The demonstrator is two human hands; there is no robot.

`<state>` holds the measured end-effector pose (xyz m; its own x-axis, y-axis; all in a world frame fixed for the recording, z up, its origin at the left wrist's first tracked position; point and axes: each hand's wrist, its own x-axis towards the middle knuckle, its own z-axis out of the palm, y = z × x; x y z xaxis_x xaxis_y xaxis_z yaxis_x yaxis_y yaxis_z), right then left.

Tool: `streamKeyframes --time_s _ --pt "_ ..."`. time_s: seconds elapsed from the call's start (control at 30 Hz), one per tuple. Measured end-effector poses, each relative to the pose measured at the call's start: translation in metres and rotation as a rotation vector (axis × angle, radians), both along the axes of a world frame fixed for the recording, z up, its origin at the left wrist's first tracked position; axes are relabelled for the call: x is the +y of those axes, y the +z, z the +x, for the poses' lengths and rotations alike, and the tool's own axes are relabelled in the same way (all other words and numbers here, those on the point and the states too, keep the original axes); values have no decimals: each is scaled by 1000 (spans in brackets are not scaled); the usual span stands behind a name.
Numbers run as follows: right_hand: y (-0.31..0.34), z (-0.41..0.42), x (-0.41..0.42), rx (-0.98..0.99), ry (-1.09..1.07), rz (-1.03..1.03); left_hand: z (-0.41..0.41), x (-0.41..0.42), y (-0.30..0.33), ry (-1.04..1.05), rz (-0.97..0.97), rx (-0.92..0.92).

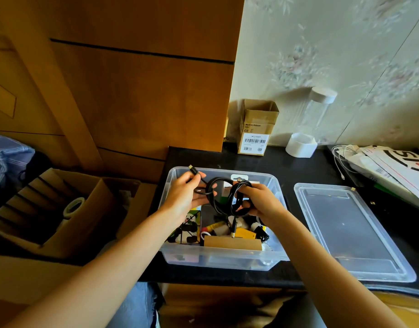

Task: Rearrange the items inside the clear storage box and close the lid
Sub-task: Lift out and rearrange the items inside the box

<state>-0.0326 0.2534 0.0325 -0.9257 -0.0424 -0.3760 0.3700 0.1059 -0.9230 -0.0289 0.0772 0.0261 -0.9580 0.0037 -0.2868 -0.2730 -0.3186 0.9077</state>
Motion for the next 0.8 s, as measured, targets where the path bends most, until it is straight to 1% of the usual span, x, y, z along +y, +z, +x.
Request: streamKeyframes --time_s 0.07,0.2,0.27,0.33,0.37,0.47,0.57,0.63,0.7,0.73,0.8 --pt "-1 -1 2 9 -34 -17 0 0 0 -30 55 1" --pt "-4 -1 5 44 -106 24 1 -1 -4 -1 29 47" --pt "-1 1 4 66 -96 58 1 0 -3 21 63 58" --pt "1 2 3 102 -40 114 0 1 1 -11 110 26" --pt "2 3 3 125 7 150 0 0 3 -52 87 1" --pt "7 6 1 189 136 237 1 -3 6 -235 -144 -55" --pt "10 5 0 231 156 282 2 -6 8 -376 -241 -84" --pt "11 4 0 237 153 296 2 -7 5 -463 -353 -44" --pt "13 4 0 242 156 268 3 -6 0 -453 -459 18" --pt "14 4 -1 243 149 227 4 -4 -2 -410 -469 19" --pt "15 4 -2 246 154 157 4 -1 -3 -314 -380 -34"
